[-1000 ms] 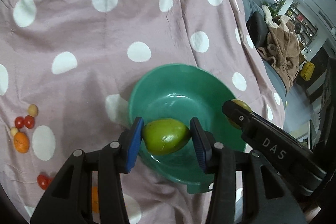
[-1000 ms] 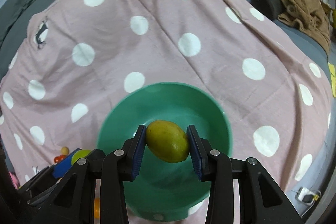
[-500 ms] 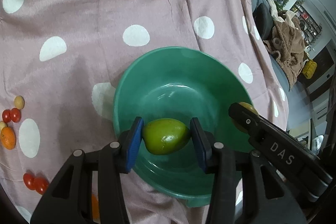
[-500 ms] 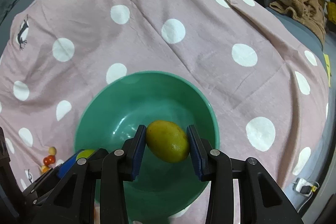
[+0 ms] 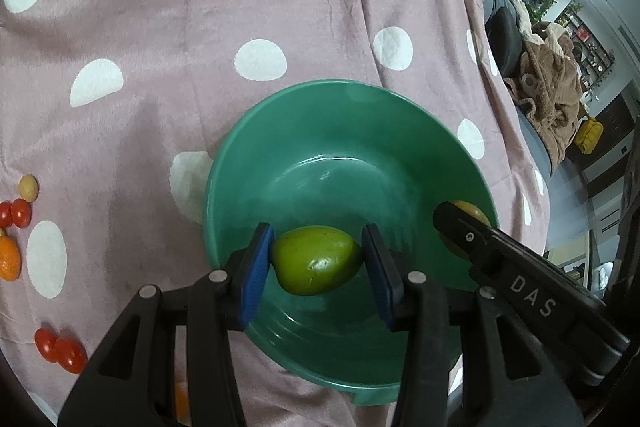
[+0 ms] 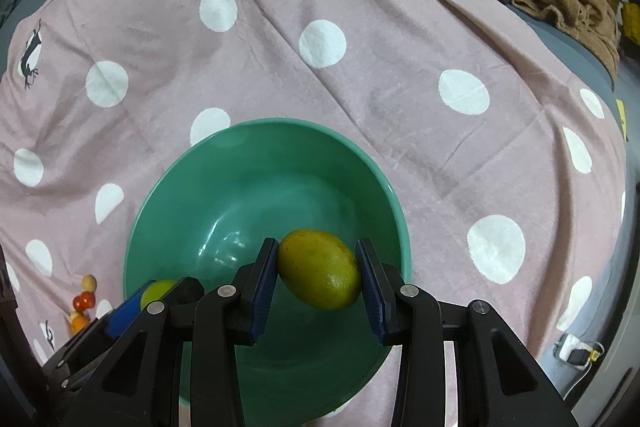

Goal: Organize fruits
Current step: 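Carry the yellow-green mango into the green bowl and open the right tool, then move the right tool to the large orange and close on it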

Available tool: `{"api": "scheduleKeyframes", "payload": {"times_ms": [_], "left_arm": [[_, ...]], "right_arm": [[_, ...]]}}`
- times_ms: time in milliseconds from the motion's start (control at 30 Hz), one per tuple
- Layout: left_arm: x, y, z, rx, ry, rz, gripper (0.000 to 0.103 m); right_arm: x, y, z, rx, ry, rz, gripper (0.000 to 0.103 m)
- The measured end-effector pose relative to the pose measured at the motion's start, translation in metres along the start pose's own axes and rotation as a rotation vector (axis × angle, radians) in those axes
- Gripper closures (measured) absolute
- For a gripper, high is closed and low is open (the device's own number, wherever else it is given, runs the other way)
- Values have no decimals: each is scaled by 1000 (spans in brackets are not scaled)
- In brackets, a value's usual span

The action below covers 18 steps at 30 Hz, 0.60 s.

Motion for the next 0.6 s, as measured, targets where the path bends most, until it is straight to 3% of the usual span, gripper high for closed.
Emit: {"api": "scheduleKeyframes", "payload": {"times_ms": [200,367,500,600], "left_arm": [[0,0,10,-9,15,-10,57],[7,-4,34,-66,40,9,40],[16,-6,54,-88,29,22,39],[30,-5,73,-113,12,49,39]], "right_arm": [[0,0,0,-5,-48,-6,62],[4,0,1,3,-107,-1,61],[8,0,6,-13,-107,20,57],[13,1,13,-34,-178,24,51]]}}
Point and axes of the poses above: each gripper's, at about its wrist camera, not at the fingertips, and z roughly against the way its jaws point, x to its left, y to its underside, the point moved 3 cm from there along -z, roughly the way its jaws point, and after that the axes turned 8 degrees about z, right-handed, at the moved point
